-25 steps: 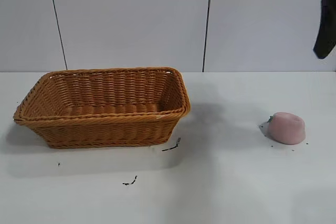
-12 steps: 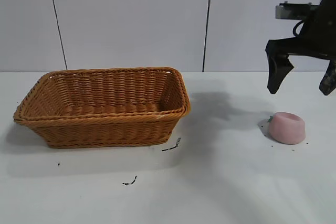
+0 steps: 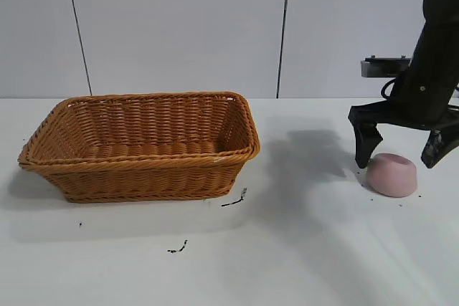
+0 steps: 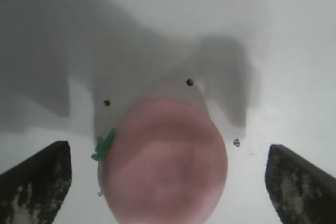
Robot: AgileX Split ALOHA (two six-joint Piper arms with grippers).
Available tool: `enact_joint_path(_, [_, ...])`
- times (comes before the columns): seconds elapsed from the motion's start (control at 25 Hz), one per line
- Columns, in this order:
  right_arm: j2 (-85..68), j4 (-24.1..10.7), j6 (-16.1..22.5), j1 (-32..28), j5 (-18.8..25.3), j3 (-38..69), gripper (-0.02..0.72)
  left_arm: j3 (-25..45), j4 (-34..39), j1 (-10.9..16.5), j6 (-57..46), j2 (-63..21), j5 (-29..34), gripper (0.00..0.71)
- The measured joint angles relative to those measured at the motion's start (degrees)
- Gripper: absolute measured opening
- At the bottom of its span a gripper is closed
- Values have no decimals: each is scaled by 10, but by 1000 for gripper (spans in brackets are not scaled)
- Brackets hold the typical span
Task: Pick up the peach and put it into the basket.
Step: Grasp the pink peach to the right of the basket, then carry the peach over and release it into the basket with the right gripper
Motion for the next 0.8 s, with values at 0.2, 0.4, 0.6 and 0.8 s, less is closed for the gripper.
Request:
enact_joint_path(0.2, [0, 0, 0, 0, 6, 0, 282, 0, 0, 0, 0, 0, 0, 693])
enact_joint_path(0.4, [-13, -3, 1, 0, 21, -5, -8, 0, 0, 0, 0, 0, 0, 693])
enact_joint_path(0.6, [-57, -7, 1, 0, 63, -31, -7, 0, 0, 0, 0, 0, 0, 693])
enact_joint_path(0.8, [-125, -8, 1, 0, 140, -98, -7, 0, 0, 0, 0, 0, 0, 693])
